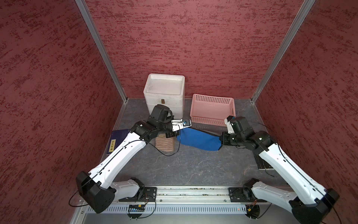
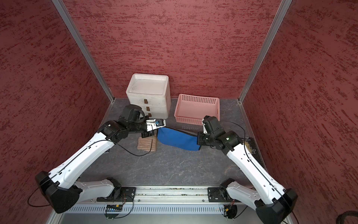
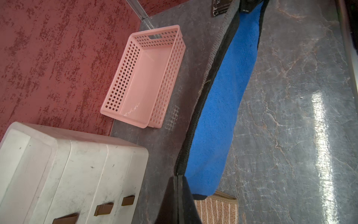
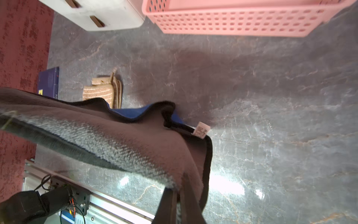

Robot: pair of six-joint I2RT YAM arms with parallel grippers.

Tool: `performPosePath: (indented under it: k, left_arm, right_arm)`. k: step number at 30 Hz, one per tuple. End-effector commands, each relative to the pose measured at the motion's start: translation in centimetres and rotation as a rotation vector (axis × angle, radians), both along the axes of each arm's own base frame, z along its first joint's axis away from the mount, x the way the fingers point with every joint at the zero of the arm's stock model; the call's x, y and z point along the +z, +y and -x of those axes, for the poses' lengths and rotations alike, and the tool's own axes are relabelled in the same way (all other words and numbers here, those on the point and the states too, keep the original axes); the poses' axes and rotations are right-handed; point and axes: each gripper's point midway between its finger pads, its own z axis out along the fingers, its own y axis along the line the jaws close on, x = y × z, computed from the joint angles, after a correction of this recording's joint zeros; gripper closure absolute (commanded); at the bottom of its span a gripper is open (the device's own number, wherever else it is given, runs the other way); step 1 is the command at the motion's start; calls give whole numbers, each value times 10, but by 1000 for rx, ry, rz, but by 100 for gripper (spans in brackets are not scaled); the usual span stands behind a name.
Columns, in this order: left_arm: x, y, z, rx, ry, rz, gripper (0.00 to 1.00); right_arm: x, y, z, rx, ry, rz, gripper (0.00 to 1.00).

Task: Fold the square dishcloth
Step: Flatten out the cleaning item at the center of the board.

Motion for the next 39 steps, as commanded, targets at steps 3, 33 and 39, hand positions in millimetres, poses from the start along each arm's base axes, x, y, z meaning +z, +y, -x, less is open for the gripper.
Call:
performPosePath:
  k: [3,33,39]
  left_arm:
    - [3,1,-48,147,-27,17,100]
    - [1,5,-34,184,-35,-10,100]
    - [45,9,-77,282,-126,56,100]
  right_arm:
    - [18,-8,-32,-16,-40,109,100]
    - [48,-21,-47,-20,-38,222,100]
    - [64,-27,-78,-73,-101,275,100]
